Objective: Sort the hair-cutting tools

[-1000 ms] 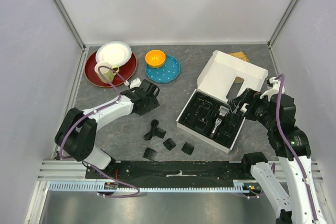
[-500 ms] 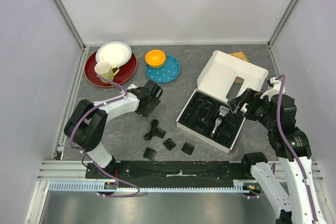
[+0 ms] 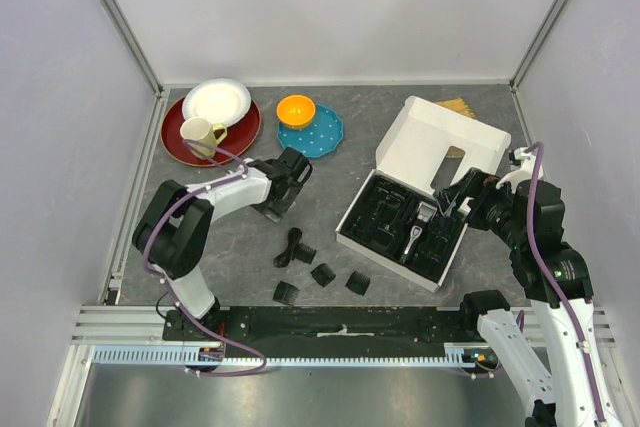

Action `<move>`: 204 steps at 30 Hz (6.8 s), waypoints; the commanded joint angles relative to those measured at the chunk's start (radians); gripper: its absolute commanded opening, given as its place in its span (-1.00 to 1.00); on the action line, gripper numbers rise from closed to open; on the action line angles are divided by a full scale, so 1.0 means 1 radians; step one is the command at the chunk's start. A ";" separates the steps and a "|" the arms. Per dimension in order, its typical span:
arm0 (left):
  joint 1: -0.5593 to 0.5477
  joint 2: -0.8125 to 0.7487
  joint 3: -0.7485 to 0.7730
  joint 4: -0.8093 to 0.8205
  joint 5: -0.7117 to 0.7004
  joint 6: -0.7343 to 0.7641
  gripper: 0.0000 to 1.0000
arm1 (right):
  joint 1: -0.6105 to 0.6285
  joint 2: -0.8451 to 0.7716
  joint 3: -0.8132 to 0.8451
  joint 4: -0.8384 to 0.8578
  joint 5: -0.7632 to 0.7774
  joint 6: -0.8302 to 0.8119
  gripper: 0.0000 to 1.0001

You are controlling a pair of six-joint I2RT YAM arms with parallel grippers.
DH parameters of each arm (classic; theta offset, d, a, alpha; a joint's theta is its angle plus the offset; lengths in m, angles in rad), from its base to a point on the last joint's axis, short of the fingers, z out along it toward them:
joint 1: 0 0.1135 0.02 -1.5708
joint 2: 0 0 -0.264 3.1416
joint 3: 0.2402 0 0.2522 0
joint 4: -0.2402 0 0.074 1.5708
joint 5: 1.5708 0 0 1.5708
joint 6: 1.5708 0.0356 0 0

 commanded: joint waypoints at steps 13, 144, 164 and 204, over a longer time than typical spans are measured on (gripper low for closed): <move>0.009 0.107 0.090 0.016 -0.011 0.193 0.21 | 0.000 -0.005 -0.013 0.046 0.014 0.005 0.96; -0.413 -0.129 0.060 0.432 0.154 1.272 0.22 | 0.002 -0.045 -0.048 0.047 0.004 0.035 0.96; -0.430 -0.054 0.051 0.467 0.258 1.240 -0.77 | 0.002 -0.051 -0.044 0.038 0.012 0.031 0.96; -0.431 -0.077 0.057 0.452 0.180 1.211 -0.55 | 0.000 -0.045 -0.044 0.034 0.020 0.023 0.96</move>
